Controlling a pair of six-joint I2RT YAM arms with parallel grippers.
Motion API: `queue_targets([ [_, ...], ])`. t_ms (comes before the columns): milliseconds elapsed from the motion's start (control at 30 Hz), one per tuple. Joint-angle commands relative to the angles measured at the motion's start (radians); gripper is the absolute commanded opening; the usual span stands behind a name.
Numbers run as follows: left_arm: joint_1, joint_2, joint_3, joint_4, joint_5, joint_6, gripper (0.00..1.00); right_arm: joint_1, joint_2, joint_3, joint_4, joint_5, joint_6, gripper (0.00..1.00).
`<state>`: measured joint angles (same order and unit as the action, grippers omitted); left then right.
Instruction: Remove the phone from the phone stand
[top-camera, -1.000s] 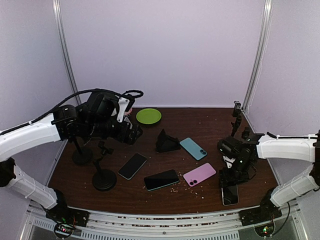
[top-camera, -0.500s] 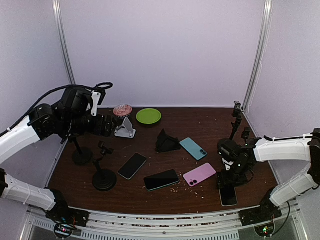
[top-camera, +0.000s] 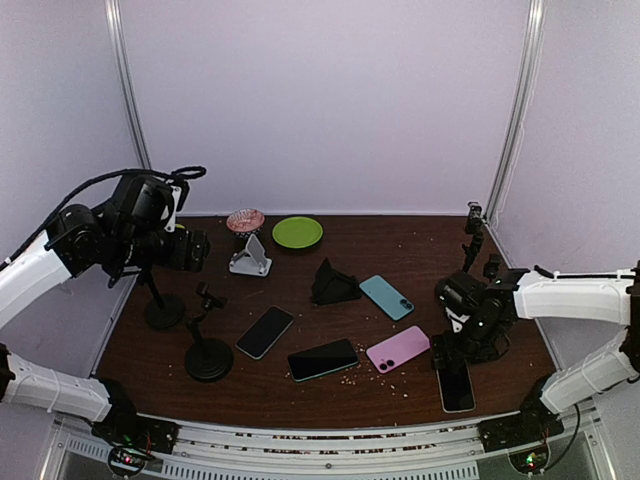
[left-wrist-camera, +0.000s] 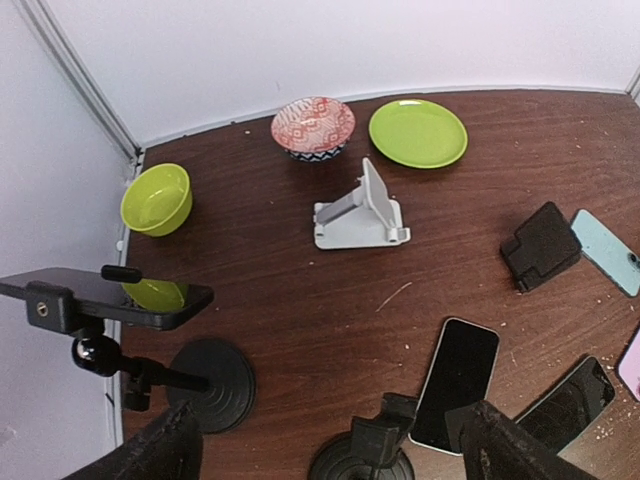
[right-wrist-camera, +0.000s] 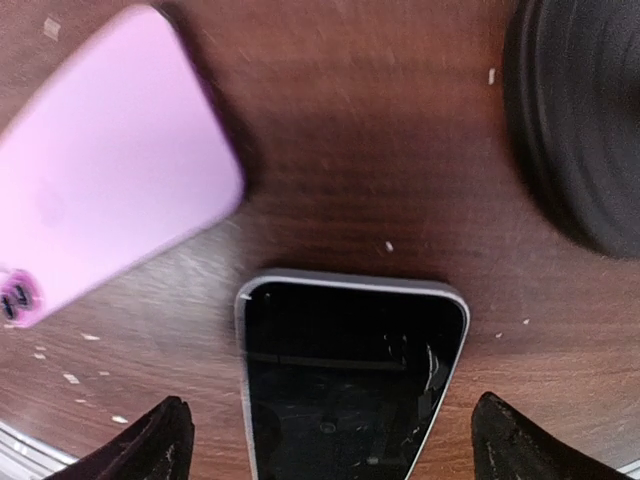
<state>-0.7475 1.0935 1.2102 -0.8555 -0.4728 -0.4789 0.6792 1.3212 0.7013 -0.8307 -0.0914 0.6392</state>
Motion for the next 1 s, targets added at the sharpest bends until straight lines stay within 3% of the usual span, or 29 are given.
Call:
queue_targets([
  [0,0.034,-0.021,0.068,-0.094,-0.084,-0.060,0.93,0.006,-0.049,0.101,-0.081,0.066,-0.003,0.98],
  [333,0.161,-0.039,0.099,-0.193,-0.151,-0.234,0.91,0.013,-0.115,0.247,-0.147,0.050,-0.049,1.00],
  [667,0.340,-0.119,0.035,-0.182,-0.165,0.011,0.91,0.039,-0.131,0.352,-0.101,0.024,-0.141,1.00],
  [767,0.447,-0.141,-0.034,-0.126,-0.076,0.082,0.90,0.044,-0.123,0.370,-0.087,0.019,-0.148,0.99],
  [967,0.552,-0.124,-0.150,0.045,0.080,0.217,0.85,0.048,-0.110,0.383,-0.072,0.005,-0.170,0.99],
])
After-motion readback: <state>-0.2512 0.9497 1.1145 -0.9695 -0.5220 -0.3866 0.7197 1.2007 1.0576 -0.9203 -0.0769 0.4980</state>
